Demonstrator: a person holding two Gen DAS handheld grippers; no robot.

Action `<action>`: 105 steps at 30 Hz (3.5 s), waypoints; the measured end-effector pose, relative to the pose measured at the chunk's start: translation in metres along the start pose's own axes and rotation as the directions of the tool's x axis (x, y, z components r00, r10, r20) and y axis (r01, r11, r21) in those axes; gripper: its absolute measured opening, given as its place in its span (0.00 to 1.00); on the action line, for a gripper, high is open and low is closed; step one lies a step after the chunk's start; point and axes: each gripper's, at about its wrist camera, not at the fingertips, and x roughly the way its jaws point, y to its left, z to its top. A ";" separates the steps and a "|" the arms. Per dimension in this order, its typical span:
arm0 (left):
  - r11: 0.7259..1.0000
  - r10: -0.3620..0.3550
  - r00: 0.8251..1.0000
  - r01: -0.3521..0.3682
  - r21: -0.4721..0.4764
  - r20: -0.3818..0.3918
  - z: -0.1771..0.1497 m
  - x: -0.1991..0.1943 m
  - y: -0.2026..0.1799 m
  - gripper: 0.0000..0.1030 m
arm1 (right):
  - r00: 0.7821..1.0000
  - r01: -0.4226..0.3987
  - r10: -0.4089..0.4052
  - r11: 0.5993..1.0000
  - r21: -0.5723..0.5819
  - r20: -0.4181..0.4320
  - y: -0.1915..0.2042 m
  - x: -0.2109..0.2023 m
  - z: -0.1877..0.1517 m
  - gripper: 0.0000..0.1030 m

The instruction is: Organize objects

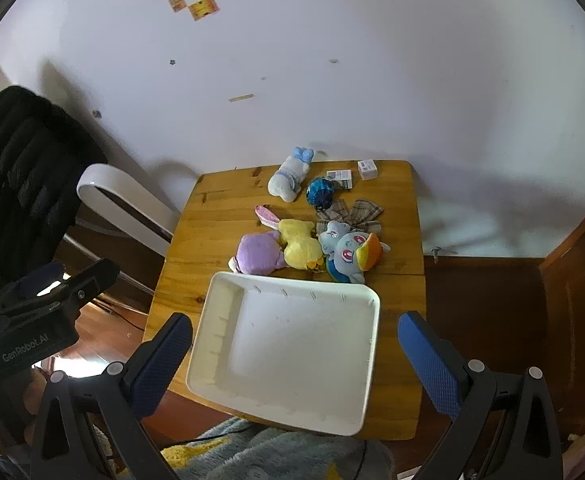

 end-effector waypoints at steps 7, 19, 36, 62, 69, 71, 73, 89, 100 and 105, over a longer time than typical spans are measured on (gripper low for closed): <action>0.999 -0.006 1.000 0.006 0.041 0.001 0.033 0.026 0.006 0.99 | 1.000 0.002 -0.002 0.999 0.033 -0.011 0.007 0.024 0.027 1.00; 0.992 -0.053 0.996 0.059 0.107 -0.066 0.112 0.120 0.018 0.99 | 0.995 0.079 -0.075 0.994 0.074 -0.064 0.019 0.100 0.074 0.90; 0.953 -0.247 0.910 0.291 0.088 -0.333 0.180 0.343 -0.010 0.99 | 0.983 0.092 -0.084 0.995 0.041 -0.166 0.015 0.273 0.084 0.69; 0.961 -0.059 0.911 0.162 0.223 -0.409 0.171 0.509 -0.034 0.99 | 0.912 0.216 -0.250 0.967 -0.136 -0.325 0.024 0.412 0.067 0.55; 0.951 -0.066 0.901 0.187 0.245 -0.428 0.170 0.509 -0.034 0.75 | 0.914 0.193 -0.219 0.975 -0.109 -0.340 0.016 0.417 0.062 0.44; 0.954 -0.090 0.887 0.208 0.216 -0.454 0.172 0.509 -0.031 0.65 | 0.921 0.178 -0.199 0.980 -0.092 -0.336 0.014 0.413 0.062 0.43; 0.958 -0.107 0.885 0.214 0.191 -0.453 0.176 0.504 -0.026 0.63 | 0.929 0.157 -0.169 0.986 -0.065 -0.329 0.010 0.406 0.062 0.42; 0.952 -0.198 0.953 0.242 0.185 -0.229 0.209 0.314 0.047 0.62 | 0.995 -0.042 0.040 0.999 -0.021 -0.089 0.013 0.278 0.079 0.41; 0.944 -0.260 0.960 0.275 0.181 -0.099 0.151 0.130 0.063 0.62 | 0.988 -0.155 0.156 0.983 -0.102 -0.005 -0.009 0.145 0.046 0.41; 0.942 -0.268 0.961 0.275 0.192 -0.063 0.123 0.088 0.043 0.62 | 0.989 -0.147 0.149 0.980 -0.133 0.006 -0.017 0.094 0.028 0.41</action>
